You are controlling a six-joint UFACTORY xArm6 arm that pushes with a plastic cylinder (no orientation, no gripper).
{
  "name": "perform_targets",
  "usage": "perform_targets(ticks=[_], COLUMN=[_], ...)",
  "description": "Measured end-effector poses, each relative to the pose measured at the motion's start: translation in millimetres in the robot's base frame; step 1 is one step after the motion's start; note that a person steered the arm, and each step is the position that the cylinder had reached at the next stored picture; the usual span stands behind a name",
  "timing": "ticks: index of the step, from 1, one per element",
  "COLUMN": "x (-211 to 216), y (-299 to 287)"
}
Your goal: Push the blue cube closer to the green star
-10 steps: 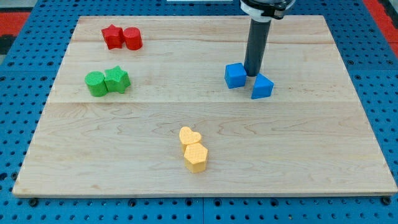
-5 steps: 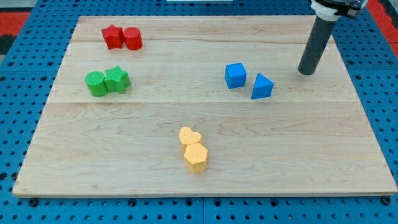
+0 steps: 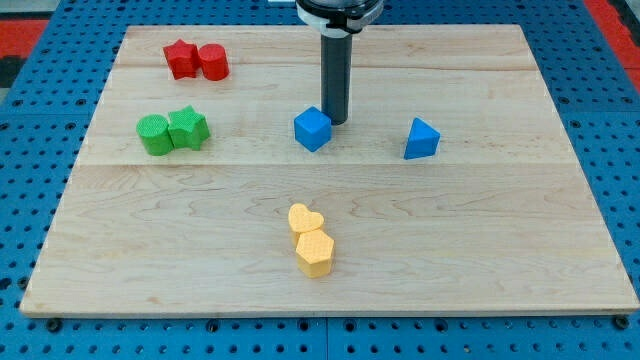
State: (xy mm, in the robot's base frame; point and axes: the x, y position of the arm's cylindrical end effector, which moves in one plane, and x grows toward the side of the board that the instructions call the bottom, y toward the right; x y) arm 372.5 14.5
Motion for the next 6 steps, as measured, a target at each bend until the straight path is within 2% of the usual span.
perform_targets(ticks=[3, 4, 5, 6], x=[5.3, 26.4, 27.0, 27.0], y=[3.2, -11.9, -63.9, -51.1])
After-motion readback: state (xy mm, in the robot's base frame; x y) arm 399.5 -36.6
